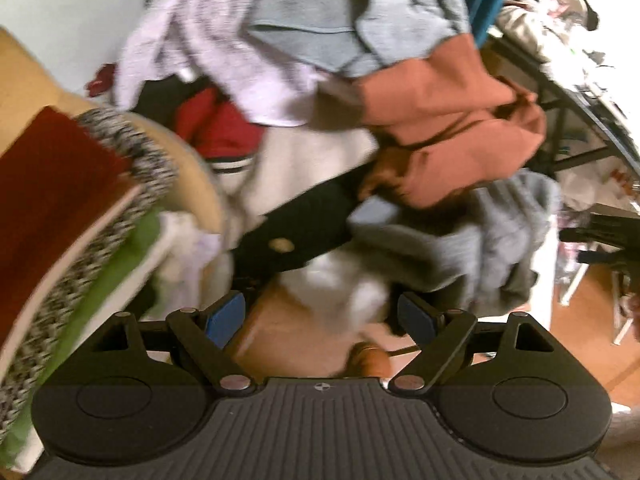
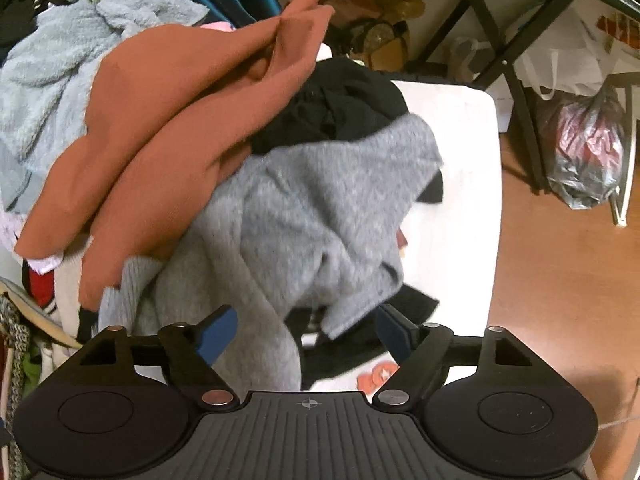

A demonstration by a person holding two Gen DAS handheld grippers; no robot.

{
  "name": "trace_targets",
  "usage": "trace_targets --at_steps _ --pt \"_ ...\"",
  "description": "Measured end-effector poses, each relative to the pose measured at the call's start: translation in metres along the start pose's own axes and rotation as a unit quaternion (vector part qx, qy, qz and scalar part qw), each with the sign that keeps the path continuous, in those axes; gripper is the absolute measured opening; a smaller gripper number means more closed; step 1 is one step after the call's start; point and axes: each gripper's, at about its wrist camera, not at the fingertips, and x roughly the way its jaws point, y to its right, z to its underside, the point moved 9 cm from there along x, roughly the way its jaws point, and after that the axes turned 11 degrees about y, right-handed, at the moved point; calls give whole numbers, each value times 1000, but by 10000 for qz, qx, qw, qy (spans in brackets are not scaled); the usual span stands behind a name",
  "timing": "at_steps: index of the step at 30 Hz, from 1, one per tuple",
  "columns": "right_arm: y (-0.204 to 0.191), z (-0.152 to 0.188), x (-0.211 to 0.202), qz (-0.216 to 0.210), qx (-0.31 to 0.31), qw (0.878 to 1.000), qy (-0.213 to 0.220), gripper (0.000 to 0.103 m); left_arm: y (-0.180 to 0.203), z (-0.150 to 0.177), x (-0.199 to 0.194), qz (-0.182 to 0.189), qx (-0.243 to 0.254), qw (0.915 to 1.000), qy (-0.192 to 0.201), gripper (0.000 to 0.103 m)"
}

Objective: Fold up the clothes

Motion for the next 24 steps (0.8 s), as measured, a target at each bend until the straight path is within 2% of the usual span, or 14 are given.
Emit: trace_targets --at_steps 3,6,10,14,20,24 --pt "0 12 -1 45 -101 9999 -55 76 3 -1 5 -21 165 9998 61 87" --pt "1 15 1 93 -102 9999 -86 76 25 -5 19 167 383 9991 58 87" --pt "1 2 1 50 -158 9999 24 78 67 -10 41 593 631 9962 -16 88" --pt "5 -18 10 49 -203 9997 115 81 103 -15 65 850 976 9916 -64 89" --pt "14 -40 39 -1 -42 10000 49 85 144 -6 108 1032 1799 9773 -442 89" --pt "14 -50 65 -23 -81 9999 -55 90 156 -3 135 1054 1815 9749 -746 89"
